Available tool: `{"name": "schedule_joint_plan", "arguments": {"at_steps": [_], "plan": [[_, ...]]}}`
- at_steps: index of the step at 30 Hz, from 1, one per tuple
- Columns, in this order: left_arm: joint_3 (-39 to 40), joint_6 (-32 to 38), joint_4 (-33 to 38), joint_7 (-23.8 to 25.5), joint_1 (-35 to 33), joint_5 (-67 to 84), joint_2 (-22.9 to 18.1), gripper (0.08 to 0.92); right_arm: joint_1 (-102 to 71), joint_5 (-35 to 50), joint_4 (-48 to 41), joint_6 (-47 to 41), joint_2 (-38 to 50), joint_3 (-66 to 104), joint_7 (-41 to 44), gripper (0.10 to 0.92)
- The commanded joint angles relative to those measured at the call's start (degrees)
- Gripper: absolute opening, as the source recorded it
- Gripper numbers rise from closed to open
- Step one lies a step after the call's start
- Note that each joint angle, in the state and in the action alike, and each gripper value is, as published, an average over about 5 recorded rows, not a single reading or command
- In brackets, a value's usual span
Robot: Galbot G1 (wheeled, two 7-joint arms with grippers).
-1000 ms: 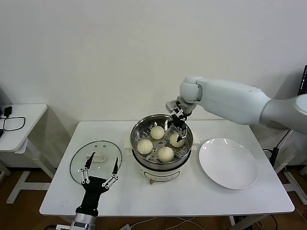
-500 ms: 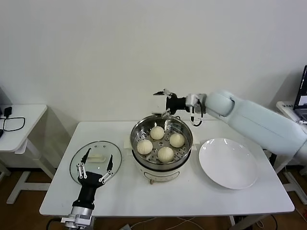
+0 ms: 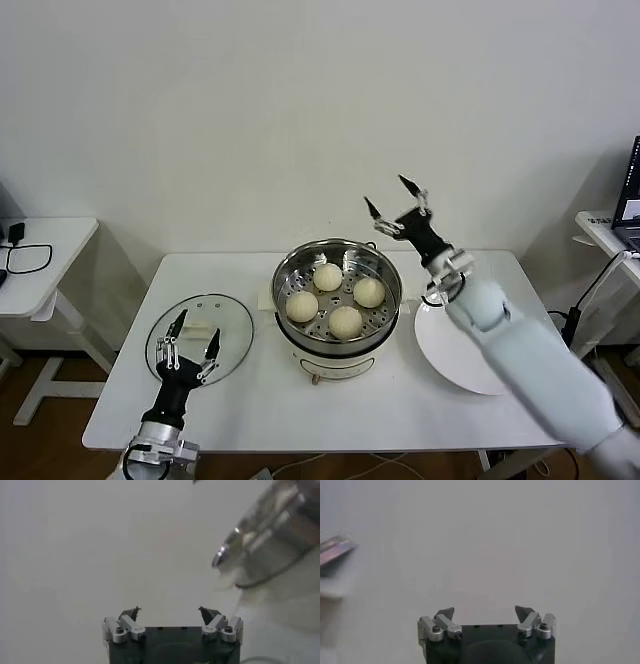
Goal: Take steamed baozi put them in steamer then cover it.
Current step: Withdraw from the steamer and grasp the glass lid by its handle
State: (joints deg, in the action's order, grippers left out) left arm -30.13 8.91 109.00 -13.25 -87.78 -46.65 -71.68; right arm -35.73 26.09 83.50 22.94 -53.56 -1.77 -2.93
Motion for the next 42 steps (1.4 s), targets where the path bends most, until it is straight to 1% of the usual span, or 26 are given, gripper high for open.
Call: {"name": "schedule_joint_plan", "arguments": {"at_steps": [1, 10, 16, 25, 32, 42], "plan": [[-1.49, -3.85, -9.64, -1.32, 2.55, -27.06, 1.83, 0.823, -28.13, -0.59, 2.94, 5.39, -8.33, 25.29, -6.14, 0.823], [-0.79, -4.39, -19.15, -3.11, 8.57, -30.48, 1.78, 0.823, -32.19, 0.63, 3.57, 5.18, -8.79, 27.45, -4.67, 0.823], [-0.05, -4.54, -23.21, -3.06, 13.10, -30.88, 1.74, 0.823, -33.23, 0.21, 4.02, 4.76, -9.67, 27.27, -4.12, 0.823], [0.76, -4.99, -27.46, -2.62, 17.74, -30.43, 1.88, 0.823, -34.30, -0.94, 4.15, 4.51, -10.98, 26.95, -3.54, 0.823], [1.18, -5.46, -30.35, -1.84, 19.95, -29.88, 1.98, 0.823, -34.54, -1.15, 4.27, 4.33, -11.16, 26.89, -3.45, 0.823], [1.80, -5.79, -31.75, -1.42, 21.95, -28.45, 1.46, 0.823, -34.51, -1.46, 3.94, 4.31, -11.48, 26.82, -3.28, 0.823]]}}
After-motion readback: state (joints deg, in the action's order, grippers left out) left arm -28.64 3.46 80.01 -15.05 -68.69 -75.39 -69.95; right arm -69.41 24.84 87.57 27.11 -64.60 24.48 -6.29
